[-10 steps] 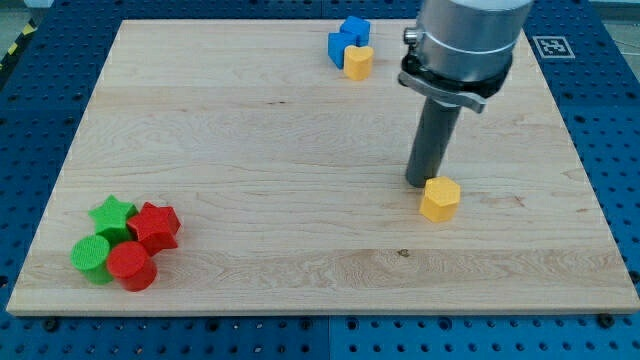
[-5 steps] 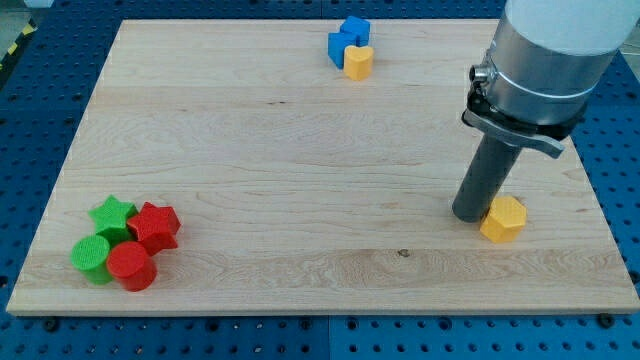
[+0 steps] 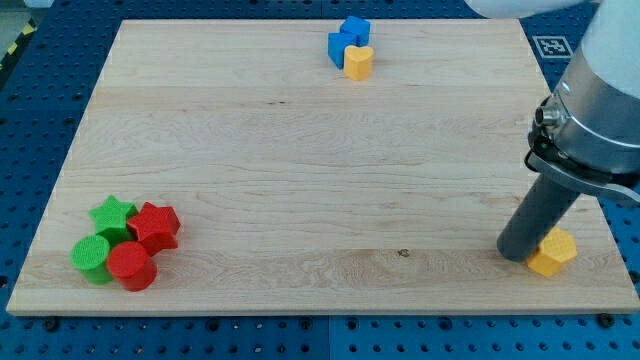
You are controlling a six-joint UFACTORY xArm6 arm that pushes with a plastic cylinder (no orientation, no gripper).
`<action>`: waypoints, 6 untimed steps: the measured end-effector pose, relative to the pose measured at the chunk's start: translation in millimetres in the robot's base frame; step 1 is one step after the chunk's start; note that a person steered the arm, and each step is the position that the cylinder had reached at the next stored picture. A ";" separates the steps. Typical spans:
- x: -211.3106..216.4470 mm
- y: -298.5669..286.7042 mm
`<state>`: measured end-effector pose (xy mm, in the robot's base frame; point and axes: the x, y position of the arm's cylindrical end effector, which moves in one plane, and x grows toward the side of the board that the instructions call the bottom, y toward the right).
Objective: Move the yellow hexagon to the bottom right of the board
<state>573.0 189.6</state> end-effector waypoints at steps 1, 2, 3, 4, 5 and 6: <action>8.0 8.8; 13.8 18.1; 13.8 29.9; 13.8 35.5; 13.8 35.4; -2.5 19.8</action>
<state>570.5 209.4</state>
